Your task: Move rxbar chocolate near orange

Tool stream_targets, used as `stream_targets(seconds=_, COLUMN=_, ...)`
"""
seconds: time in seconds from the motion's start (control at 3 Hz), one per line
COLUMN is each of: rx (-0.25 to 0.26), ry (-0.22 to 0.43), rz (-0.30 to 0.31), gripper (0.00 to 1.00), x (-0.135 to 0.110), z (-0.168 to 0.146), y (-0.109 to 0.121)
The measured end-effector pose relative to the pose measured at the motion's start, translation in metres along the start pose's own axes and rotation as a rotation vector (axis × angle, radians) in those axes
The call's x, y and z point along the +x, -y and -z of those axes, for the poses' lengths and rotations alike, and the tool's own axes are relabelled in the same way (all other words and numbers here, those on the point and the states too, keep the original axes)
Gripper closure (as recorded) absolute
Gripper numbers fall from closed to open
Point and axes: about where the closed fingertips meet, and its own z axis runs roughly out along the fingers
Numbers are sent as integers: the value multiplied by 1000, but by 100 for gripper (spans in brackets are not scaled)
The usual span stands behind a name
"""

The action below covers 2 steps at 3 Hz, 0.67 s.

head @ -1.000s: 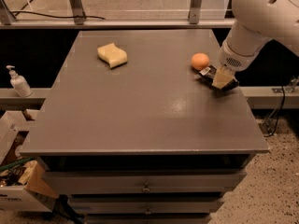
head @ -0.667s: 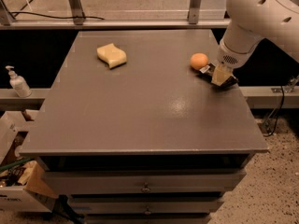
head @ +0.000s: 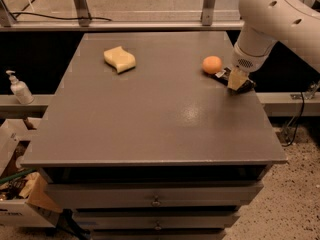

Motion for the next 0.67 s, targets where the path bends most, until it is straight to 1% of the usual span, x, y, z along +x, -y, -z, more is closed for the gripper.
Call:
stream_targets(seconds=0.33, rx=-2, ry=-14, rz=6, gripper=74, x=1, z=-3, y=2)
stream_targets(seconds=0.67, rx=-4, ry=-22, rz=9, gripper=50, x=1, z=-5, y=3)
